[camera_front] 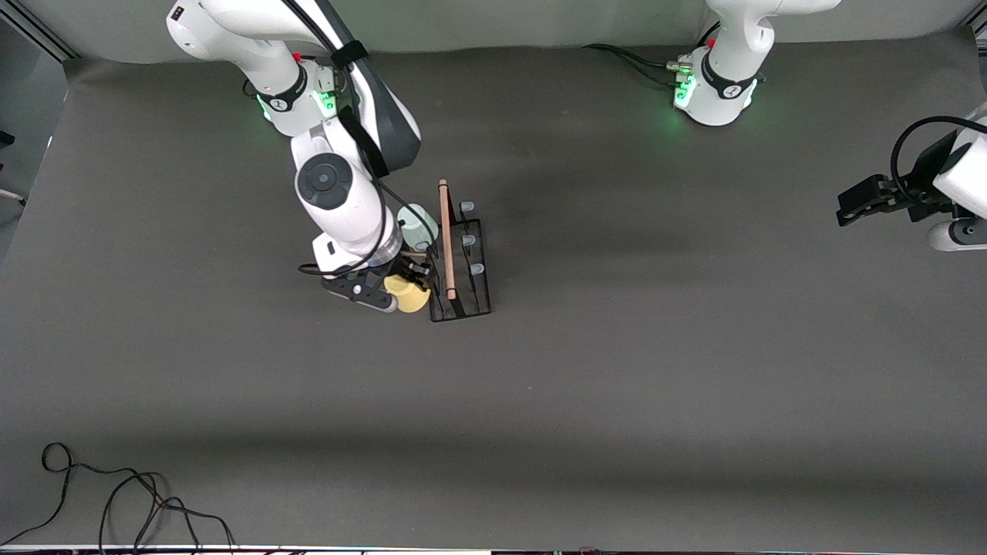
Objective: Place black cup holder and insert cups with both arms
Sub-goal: 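Carry the yellow cup to the rack and slide it onto a peg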
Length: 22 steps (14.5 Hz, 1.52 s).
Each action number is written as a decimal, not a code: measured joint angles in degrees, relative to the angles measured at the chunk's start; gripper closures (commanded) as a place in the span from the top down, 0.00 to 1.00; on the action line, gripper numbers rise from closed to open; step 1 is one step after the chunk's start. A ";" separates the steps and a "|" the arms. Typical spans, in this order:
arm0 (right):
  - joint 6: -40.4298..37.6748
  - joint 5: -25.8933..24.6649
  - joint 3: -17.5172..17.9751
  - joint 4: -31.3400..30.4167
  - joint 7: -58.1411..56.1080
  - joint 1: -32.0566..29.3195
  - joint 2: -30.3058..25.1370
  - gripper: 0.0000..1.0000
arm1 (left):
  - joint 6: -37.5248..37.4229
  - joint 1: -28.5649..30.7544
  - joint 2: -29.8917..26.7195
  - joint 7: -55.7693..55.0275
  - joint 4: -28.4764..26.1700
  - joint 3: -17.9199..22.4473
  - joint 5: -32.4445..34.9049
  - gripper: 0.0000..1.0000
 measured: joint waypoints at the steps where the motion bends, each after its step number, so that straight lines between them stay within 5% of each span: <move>1: 0.07 0.09 0.03 0.35 0.16 0.19 0.36 0.00 | 0.07 0.00 0.00 0.00 -0.03 0.00 0.00 1.00; 14: -0.14 0.68 0.14 -0.68 0.51 1.75 1.38 0.00 | 0.59 -0.22 0.00 0.00 -0.24 -0.11 0.00 1.00; 15: -0.14 0.68 0.15 -1.04 0.51 1.79 1.43 0.08 | 0.56 -0.21 0.00 0.00 -0.31 -0.04 0.00 1.00; 16: -0.13 0.68 0.16 -1.27 0.51 1.83 1.47 0.68 | 0.53 -0.19 0.00 0.00 -0.41 0.03 0.00 1.00; 17: -0.13 0.68 0.16 -1.40 0.51 1.84 1.47 0.98 | 0.51 -0.17 0.00 0.00 -0.52 0.09 0.00 1.00; 22: -0.07 0.71 0.14 -1.39 0.54 1.85 1.46 1.00 | 0.54 -0.22 0.01 0.00 -0.91 0.04 0.00 1.00</move>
